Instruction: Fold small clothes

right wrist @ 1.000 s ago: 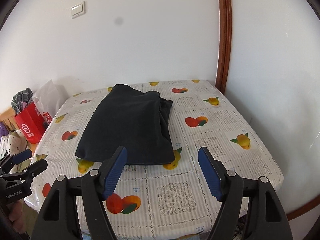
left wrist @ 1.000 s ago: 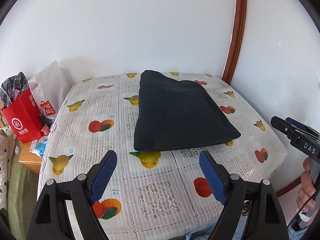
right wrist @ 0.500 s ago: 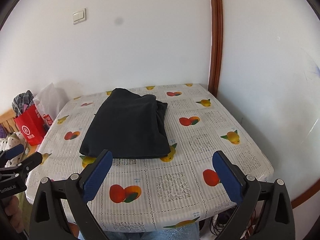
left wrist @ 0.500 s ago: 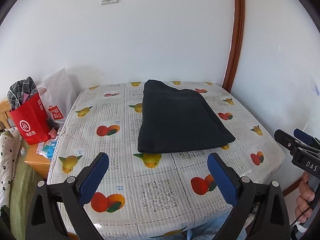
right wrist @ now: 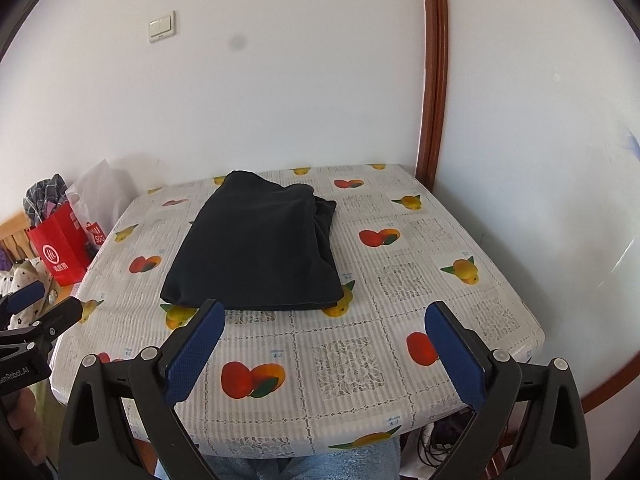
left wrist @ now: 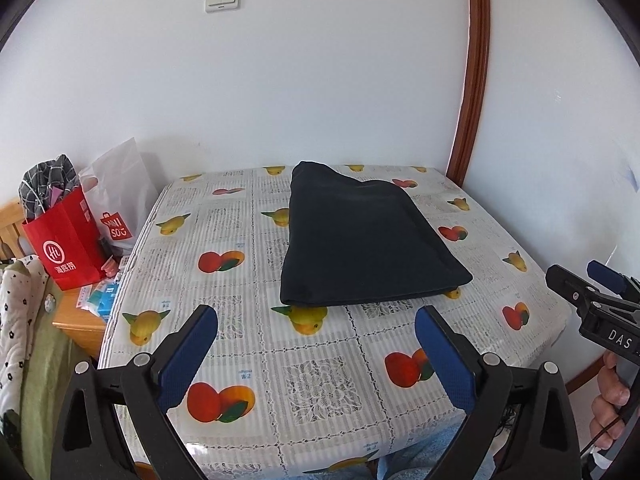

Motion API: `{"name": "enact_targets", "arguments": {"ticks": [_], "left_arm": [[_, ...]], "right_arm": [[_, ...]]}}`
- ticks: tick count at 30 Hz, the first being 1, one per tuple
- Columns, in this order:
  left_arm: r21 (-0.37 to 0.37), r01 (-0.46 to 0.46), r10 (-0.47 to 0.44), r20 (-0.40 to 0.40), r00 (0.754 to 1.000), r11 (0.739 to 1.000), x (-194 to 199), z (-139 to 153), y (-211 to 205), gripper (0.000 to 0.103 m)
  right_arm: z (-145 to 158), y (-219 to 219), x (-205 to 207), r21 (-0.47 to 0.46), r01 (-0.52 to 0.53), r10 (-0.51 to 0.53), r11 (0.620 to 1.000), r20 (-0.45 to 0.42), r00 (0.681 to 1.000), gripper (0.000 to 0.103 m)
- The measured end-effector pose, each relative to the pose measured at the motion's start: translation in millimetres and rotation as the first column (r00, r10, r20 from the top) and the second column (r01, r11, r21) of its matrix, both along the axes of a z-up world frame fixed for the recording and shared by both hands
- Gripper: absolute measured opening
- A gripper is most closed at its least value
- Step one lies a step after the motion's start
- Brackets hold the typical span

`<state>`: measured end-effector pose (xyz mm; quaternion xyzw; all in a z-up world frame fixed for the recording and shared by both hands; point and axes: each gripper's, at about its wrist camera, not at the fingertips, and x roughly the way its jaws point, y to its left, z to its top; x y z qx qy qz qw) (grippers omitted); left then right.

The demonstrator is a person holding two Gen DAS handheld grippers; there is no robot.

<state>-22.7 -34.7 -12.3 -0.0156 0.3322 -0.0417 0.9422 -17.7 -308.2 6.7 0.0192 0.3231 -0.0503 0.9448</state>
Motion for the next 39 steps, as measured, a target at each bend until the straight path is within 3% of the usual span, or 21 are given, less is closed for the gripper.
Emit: {"name": "enact_targets", "arguments": {"ticks": [39], "left_arm": [[-0.009, 0.001, -0.002, -0.015, 1.0, 1.0, 0.9, -1.0, 0.3, 0.1]], "right_arm": [[2.5, -8.5, -7.2, 0.02, 0.011, -0.011, 1.0, 0.008, 1.0, 0.099]]}}
